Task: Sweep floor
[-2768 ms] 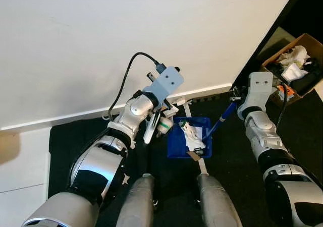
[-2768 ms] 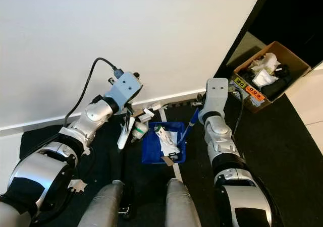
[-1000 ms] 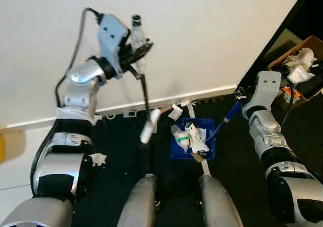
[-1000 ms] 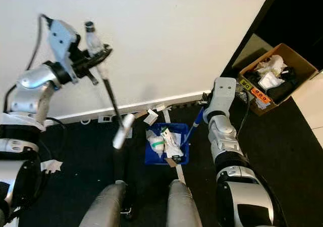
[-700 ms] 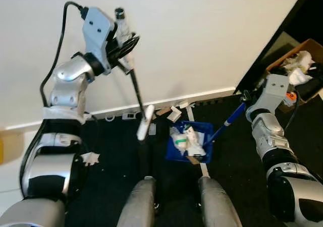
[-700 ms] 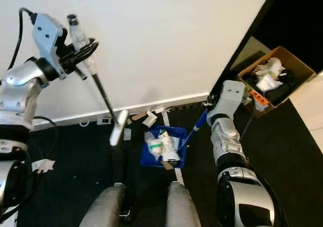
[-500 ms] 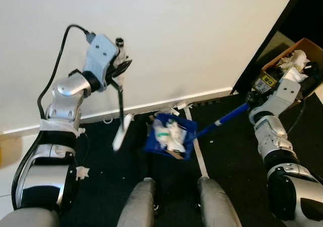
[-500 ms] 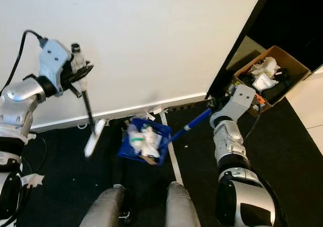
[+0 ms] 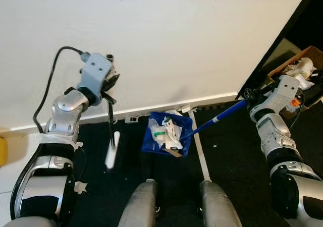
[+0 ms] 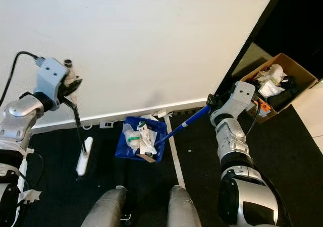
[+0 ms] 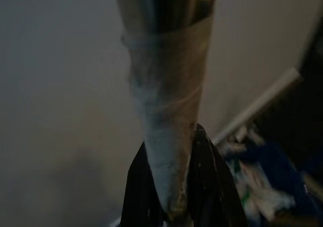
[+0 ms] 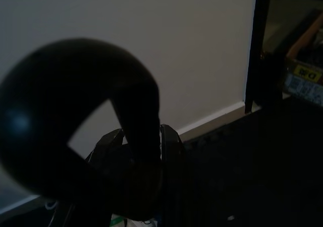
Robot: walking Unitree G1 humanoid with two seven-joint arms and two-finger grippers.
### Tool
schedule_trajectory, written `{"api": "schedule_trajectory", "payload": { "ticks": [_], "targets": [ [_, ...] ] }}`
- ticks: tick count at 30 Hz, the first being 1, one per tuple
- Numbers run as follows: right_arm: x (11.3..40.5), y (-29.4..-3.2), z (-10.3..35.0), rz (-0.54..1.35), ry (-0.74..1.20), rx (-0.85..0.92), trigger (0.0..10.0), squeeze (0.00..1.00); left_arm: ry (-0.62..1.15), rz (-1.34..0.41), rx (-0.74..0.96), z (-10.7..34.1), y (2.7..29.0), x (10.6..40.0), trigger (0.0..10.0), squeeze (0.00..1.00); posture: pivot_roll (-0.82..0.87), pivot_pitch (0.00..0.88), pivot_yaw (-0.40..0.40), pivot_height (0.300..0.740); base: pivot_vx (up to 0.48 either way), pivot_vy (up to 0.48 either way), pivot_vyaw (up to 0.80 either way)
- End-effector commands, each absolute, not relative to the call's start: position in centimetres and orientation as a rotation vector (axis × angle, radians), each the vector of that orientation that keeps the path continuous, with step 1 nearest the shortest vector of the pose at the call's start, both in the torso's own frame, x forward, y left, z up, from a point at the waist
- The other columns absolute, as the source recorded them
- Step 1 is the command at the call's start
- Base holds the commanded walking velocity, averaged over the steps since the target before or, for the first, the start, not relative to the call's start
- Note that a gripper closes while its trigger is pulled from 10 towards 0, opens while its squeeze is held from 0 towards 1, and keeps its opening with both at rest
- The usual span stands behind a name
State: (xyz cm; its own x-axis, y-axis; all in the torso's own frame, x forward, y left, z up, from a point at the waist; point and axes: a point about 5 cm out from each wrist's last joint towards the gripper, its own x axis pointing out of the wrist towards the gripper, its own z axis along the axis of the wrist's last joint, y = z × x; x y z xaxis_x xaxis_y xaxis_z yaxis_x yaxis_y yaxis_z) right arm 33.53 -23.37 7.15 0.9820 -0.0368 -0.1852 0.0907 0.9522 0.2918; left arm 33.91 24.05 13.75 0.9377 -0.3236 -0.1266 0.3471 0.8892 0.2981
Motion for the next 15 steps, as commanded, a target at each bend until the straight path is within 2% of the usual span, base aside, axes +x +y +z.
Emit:
{"api": "schedule_trajectory", "payload": {
  "ticks": [1,6,9,15],
  "targets": [
    [33.5,-23.9,7.7,-0.056,0.143,0.286,10.0,0.00,0.088,-0.299,0.219,12.6,23.6,33.6,10.0,0.00,0.04,0.036,0.017,0.740,0.000,0.000,0.00],
    [33.2,-24.7,8.0,-0.066,0.121,0.272,10.0,0.00,0.103,-0.287,0.167,11.6,23.2,33.3,10.0,0.00,0.04,0.030,0.024,0.740,0.000,0.000,0.00],
    [33.0,-25.1,8.3,-0.052,0.114,0.227,10.0,0.00,0.108,-0.169,0.050,10.2,23.6,32.8,10.0,0.00,0.03,0.023,0.026,0.740,0.000,0.000,0.00],
    [33.4,-24.8,9.3,0.013,0.089,0.157,10.0,0.00,0.078,-0.114,0.048,9.7,23.2,32.3,10.0,0.00,0.01,0.004,0.010,0.740,0.000,0.000,0.00]
  ]
}}
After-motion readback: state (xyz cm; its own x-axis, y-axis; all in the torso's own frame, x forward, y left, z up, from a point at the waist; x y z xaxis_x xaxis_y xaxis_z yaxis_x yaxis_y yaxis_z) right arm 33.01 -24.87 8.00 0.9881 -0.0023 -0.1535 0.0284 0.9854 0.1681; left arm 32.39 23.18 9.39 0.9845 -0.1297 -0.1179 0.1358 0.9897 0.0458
